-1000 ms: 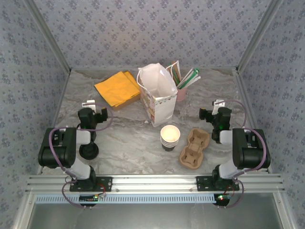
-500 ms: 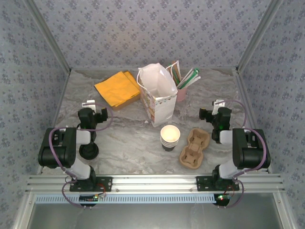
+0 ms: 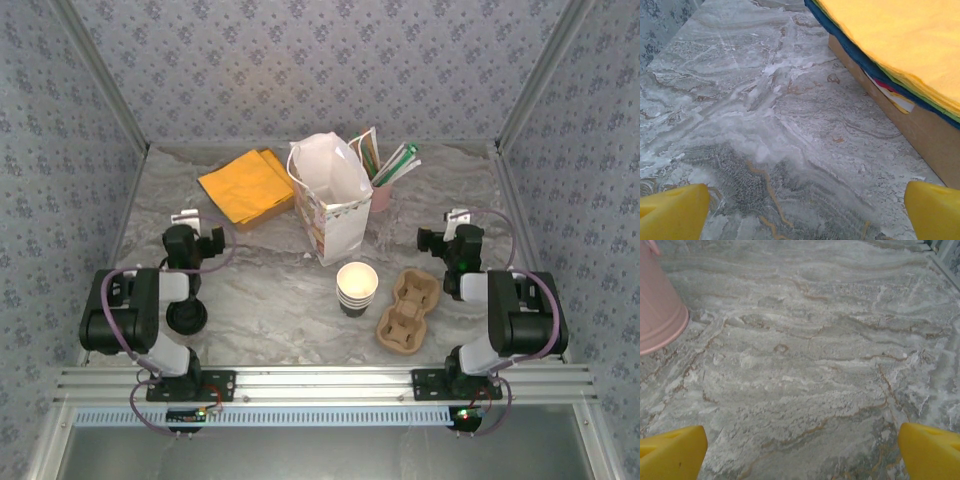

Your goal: Pack the takeout coffee

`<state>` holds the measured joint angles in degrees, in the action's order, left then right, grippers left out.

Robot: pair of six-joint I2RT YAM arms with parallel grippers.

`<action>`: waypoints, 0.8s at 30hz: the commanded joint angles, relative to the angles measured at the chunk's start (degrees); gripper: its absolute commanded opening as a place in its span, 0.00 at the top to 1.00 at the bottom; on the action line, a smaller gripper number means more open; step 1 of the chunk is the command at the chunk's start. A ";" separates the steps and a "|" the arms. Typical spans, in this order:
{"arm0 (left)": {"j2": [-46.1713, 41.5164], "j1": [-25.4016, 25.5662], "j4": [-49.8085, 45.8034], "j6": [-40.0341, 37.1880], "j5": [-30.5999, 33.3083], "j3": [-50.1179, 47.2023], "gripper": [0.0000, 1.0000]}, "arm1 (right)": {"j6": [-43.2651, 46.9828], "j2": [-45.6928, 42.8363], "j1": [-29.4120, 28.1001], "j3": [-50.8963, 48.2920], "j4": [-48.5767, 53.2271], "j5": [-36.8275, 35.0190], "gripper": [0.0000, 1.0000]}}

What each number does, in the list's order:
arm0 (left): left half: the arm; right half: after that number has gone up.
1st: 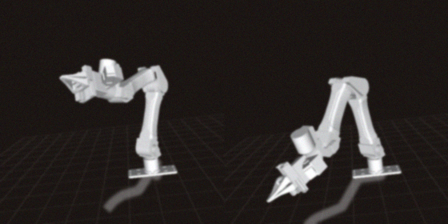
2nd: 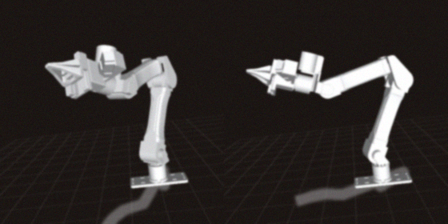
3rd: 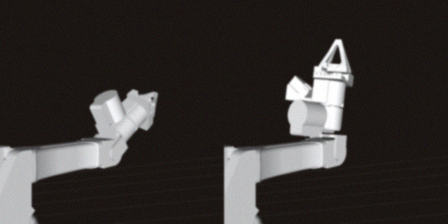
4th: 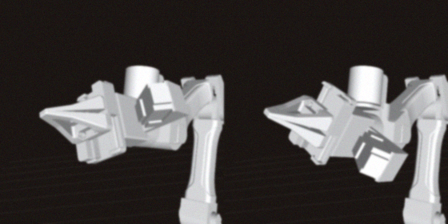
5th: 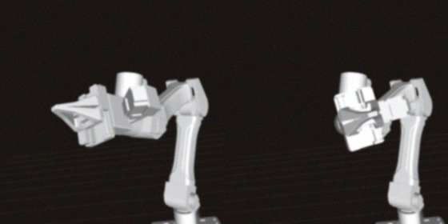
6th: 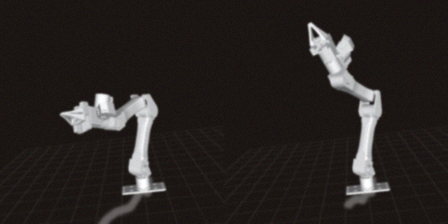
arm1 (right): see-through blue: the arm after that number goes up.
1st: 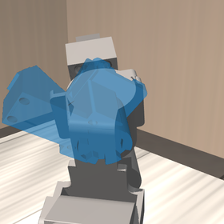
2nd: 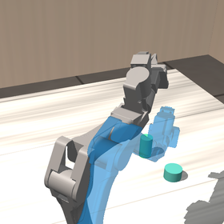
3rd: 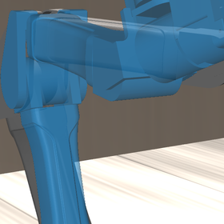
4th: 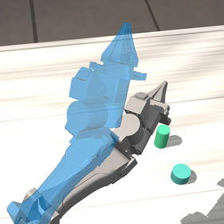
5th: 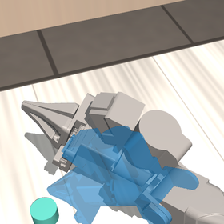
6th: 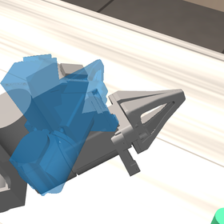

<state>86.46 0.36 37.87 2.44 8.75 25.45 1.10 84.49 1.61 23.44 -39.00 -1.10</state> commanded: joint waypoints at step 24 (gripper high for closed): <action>-29.88 16.34 -76.37 32.20 -1.26 33.86 0.00 | -33.83 -20.15 0.68 36.22 71.39 4.66 0.00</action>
<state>58.67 13.58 -34.11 31.09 5.87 57.71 -32.18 64.79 3.84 57.14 25.26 -0.71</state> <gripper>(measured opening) 0.997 0.998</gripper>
